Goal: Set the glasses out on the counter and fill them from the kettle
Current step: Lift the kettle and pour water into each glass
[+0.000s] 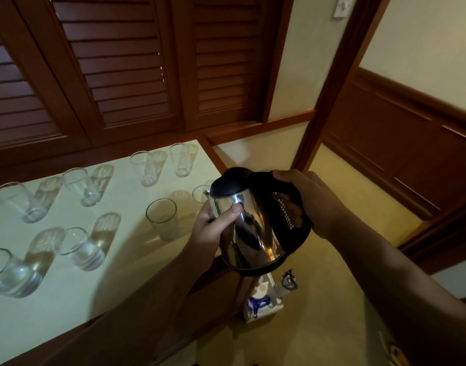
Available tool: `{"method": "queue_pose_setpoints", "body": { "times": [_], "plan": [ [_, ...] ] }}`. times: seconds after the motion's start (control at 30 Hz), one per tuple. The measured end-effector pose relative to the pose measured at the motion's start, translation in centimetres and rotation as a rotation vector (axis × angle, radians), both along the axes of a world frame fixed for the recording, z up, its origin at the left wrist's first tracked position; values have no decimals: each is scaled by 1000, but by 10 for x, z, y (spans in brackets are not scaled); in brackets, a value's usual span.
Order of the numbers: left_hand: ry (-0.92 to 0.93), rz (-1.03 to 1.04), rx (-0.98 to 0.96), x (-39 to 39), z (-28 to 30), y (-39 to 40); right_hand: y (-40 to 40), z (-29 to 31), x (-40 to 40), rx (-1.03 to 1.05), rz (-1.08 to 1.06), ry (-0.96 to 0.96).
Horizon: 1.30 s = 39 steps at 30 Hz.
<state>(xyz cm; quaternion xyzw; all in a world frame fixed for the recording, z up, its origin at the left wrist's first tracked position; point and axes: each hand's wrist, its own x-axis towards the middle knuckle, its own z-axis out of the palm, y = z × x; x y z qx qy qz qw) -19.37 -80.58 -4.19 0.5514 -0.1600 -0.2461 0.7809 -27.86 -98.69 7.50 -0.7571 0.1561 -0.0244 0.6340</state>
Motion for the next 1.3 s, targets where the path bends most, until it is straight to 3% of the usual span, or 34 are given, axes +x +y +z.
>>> {"method": "queue_pose_setpoints", "body": {
  "times": [0.7,1.3],
  "plan": [
    [177,75,-45,12,-10,-33,-19,19,60,-142,107,209],
    [190,22,-3,14,-13,-38,-29,22,78,-98,200,281]
  ]
}}
